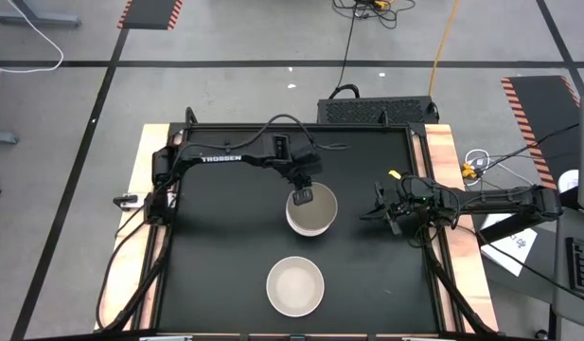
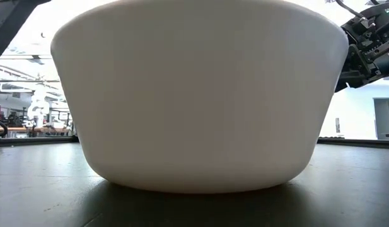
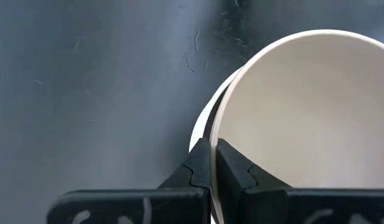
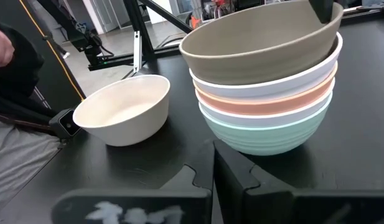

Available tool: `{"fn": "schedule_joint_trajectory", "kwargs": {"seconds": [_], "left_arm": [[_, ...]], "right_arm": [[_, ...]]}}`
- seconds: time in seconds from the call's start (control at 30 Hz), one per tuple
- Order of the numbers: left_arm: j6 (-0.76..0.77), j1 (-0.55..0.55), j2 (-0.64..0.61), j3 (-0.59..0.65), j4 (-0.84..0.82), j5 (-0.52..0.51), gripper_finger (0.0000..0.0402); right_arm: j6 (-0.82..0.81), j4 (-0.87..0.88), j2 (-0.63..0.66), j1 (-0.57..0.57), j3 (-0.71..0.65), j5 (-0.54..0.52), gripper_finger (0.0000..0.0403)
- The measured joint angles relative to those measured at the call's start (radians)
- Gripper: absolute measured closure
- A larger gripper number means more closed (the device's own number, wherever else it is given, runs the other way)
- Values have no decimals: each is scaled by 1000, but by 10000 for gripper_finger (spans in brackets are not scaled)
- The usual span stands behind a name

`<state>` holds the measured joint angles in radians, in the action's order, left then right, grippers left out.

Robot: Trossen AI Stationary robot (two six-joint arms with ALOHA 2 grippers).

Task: Nest bowls inside each other
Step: Stack the gray bowl on the white bowl

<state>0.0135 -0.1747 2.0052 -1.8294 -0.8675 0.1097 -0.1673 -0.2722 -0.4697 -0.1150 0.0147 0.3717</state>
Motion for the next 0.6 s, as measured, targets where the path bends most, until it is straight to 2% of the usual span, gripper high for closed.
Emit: {"fn": "schedule_joint_trajectory", "kwargs": {"seconds": [0.33, 0.6], "left_arm": [[16, -2, -8, 99, 71, 29, 396], [12, 4, -13, 104, 90, 28, 396]], "right_arm": [[0, 0, 0, 0, 0, 0, 403], [0, 0, 0, 0, 0, 0, 403]]}}
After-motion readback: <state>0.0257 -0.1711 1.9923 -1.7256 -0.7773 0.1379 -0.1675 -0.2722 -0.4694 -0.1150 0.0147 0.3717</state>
